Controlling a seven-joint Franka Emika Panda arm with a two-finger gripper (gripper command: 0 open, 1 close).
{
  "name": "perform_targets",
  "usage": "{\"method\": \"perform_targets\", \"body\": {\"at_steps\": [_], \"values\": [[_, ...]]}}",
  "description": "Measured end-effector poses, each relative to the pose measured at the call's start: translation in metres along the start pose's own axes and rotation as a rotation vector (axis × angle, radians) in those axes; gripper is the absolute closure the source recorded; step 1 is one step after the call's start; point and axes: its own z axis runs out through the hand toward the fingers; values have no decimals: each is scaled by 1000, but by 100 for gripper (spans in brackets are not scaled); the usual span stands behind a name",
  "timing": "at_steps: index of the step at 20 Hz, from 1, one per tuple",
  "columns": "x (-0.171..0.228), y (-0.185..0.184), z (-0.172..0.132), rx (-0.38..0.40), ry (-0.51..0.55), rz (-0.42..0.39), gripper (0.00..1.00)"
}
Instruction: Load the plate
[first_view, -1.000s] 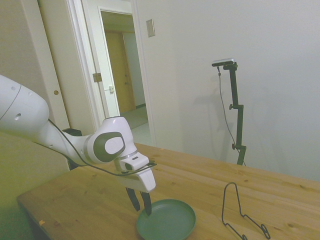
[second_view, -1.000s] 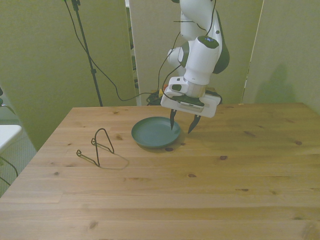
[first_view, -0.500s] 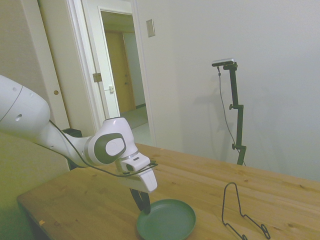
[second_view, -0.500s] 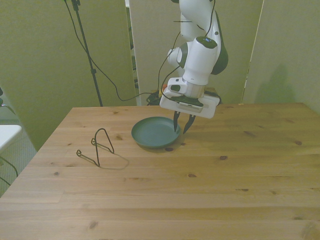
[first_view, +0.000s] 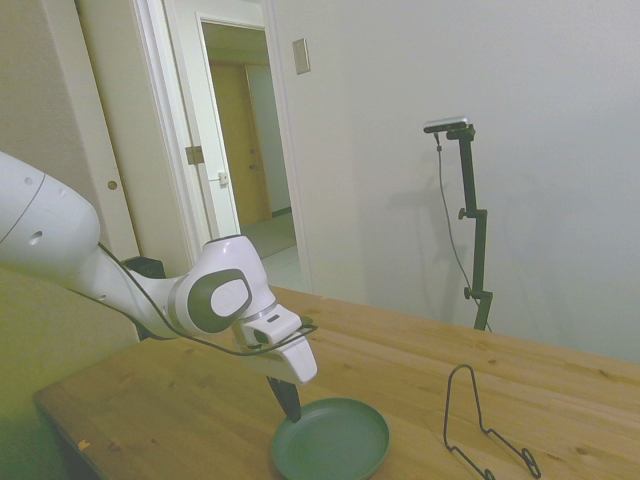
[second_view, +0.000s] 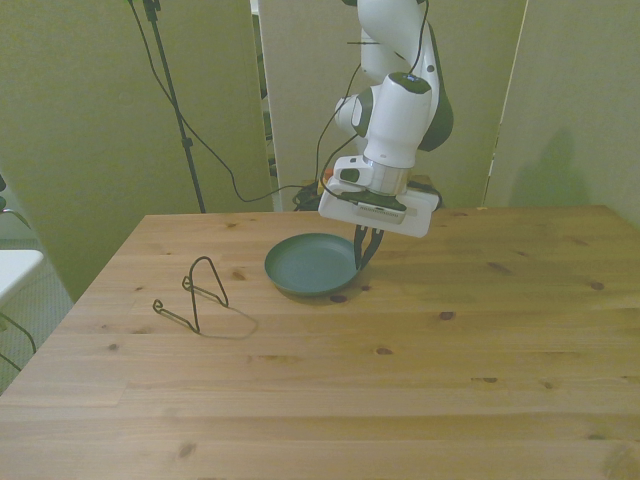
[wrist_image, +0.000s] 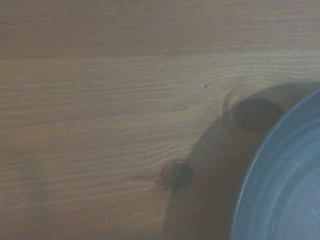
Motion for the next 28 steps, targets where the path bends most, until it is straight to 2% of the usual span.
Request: {"method": "perform_targets", "body": {"at_steps": [4, 8, 15, 22, 28], "values": [[0, 2, -8, 44, 17, 3, 100], [-1, 14, -29, 104, 5, 4, 100], [0, 48, -93, 221, 45, 14, 100], [8, 71, -142, 281, 45, 17, 100], [40, 105, -173, 295, 97, 80, 100]]}}
